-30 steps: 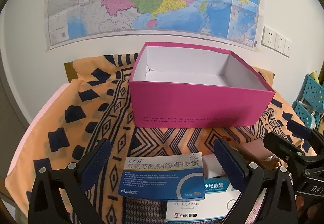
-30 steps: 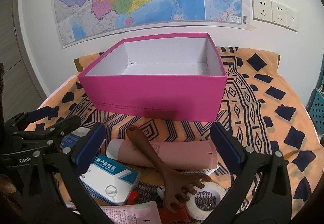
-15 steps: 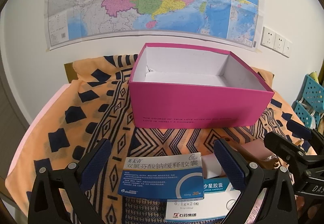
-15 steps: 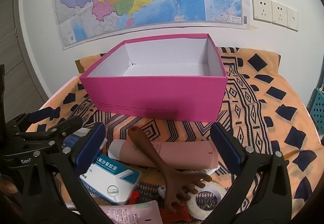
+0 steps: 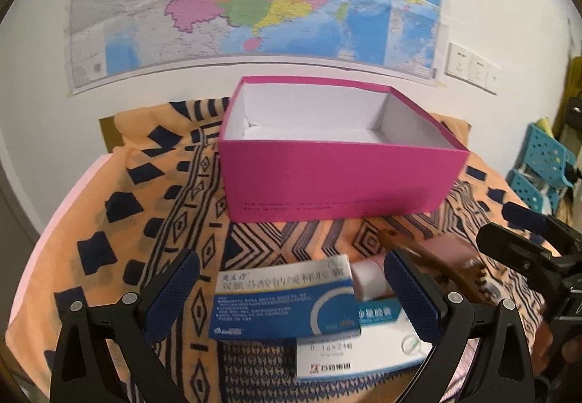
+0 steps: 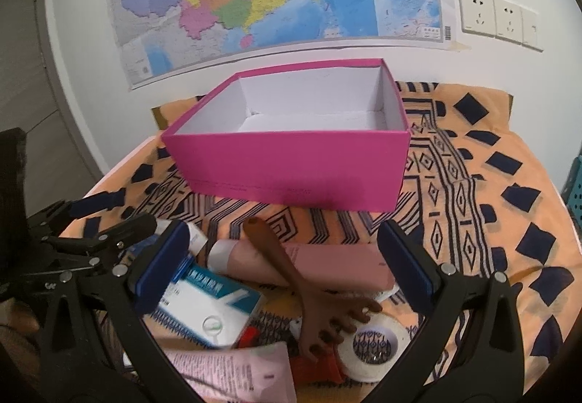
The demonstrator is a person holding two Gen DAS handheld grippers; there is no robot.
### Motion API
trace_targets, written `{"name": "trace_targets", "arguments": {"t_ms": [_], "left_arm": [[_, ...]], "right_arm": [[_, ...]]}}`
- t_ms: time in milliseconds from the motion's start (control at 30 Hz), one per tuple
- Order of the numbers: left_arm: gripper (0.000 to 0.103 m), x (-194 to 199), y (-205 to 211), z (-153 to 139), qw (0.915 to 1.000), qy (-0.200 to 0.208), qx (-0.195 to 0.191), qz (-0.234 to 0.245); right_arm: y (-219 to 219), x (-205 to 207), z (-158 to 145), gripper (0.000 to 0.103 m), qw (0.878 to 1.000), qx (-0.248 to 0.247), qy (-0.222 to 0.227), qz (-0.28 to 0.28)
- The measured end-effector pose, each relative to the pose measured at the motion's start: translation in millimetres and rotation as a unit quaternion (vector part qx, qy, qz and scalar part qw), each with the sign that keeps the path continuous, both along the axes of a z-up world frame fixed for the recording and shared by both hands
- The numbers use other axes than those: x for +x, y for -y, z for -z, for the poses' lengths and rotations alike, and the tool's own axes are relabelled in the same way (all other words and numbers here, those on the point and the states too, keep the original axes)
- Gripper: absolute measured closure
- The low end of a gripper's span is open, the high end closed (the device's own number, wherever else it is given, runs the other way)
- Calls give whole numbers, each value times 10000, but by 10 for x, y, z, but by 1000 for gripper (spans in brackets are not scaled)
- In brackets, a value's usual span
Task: Organize rigid objects
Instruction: 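Reach the left gripper to the pink hand-cream tube and grasp it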
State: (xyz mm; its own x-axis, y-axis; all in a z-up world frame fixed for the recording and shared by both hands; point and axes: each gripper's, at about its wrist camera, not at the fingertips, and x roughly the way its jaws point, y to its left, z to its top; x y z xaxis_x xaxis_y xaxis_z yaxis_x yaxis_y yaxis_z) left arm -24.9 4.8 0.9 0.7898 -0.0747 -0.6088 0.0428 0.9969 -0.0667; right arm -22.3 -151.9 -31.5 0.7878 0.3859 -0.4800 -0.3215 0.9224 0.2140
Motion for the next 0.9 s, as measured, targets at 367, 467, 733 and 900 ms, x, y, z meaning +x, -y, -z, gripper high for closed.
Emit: {"name": "trace_targets", "arguments": {"t_ms": [367,467,733,900], "left_arm": [[0,-348,72,97,9952,-86,-56,974],[0,-442,117,135,9918,-166,-69,1268],[0,-556,202,220,9866,-344,51,1595],[0,-607,219,244,9822,-411,20,1834]], "right_arm": [[44,-313,259,5,9944,-113,-574,-886],[80,-398,304,8,9929,-26,-695,-970],[144,-562,533,23,9860,371,-1232,-1064],[209,-553,705,36,9807,788,-1554,-886]]}}
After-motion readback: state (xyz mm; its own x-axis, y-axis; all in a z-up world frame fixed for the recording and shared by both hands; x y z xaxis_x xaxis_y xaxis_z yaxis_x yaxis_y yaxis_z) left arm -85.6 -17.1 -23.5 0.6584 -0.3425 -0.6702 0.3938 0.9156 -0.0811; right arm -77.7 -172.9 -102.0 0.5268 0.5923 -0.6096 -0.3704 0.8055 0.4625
